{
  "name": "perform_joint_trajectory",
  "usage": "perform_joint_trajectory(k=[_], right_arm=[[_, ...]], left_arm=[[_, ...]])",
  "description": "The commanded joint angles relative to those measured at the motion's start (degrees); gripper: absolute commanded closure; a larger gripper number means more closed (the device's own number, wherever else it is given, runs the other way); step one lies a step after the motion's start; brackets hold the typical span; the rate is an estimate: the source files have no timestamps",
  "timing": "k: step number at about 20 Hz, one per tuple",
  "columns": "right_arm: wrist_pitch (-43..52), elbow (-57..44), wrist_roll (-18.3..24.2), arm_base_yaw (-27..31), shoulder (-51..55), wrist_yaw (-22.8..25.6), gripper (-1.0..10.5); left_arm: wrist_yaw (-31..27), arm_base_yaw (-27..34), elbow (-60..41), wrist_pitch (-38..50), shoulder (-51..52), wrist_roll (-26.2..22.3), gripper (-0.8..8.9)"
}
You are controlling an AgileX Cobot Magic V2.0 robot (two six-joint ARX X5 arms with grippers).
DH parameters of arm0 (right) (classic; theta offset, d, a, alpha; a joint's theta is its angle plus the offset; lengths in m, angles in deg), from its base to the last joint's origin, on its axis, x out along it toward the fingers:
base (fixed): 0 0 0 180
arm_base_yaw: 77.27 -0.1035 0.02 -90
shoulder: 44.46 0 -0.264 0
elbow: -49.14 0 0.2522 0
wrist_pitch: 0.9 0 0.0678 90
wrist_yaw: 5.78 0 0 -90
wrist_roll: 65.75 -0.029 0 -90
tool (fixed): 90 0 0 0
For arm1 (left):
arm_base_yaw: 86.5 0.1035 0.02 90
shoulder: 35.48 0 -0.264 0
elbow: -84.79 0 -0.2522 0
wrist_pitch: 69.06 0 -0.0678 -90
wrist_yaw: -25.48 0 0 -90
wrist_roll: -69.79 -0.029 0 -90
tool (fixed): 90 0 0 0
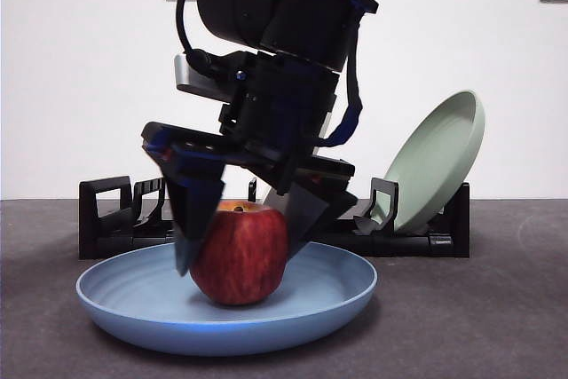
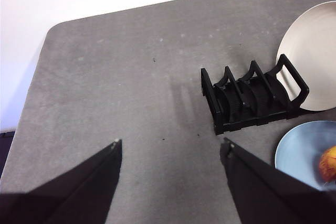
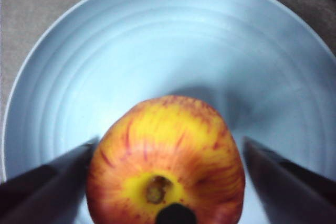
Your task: Take the blue plate from the plate rack,put the plate on the table,take the apple from the table,put the apple in the plate
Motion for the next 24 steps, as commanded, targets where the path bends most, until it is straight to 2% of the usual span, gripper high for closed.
perform_joint_trajectory(k=[1,4,8,12,14,17,19,24], right_arm=[[-0.3,1.6,-0.1,0.0,0.1,0.2,3.8],[-3.5,3.5,-0.1,0.3,4.2,0.2,3.8],[-7.7,3.5,0.6,1.3,15.0,1.0,3.8],[-13.5,3.5,2.1,3.7,27.4,7.7,3.9],[-15.7,3.5,2.6,5.7,33.0,9.4,5.8],[-18.2,3.5,4.0,9.1,39.0,14.3,9.4],[-19.5,3.5,4.2,11.2,41.6,16.6,9.6],[-19.3,1.7,4.2,14.3,46.2,16.4,9.6]], left_arm=[[1.7,0.1,-0.3,1.1,-0.2,0.4,4.99],[7.8,0.1,-0.3,5.1,-1.8,0.2,4.99],[15.2,0.1,-0.3,12.3,-6.3,-0.5,4.99],[20.2,0.1,-0.3,17.5,-13.4,-1.9,5.04],[22.6,0.1,-0.3,19.2,-16.9,-2.9,5.42],[24.3,-0.1,-0.3,21.7,-21.3,-4.2,8.13],[24.3,-0.4,-0.3,23.7,-23.6,-4.5,8.23],[24.0,-2.1,-0.4,29.4,-24.9,-5.9,8.23]])
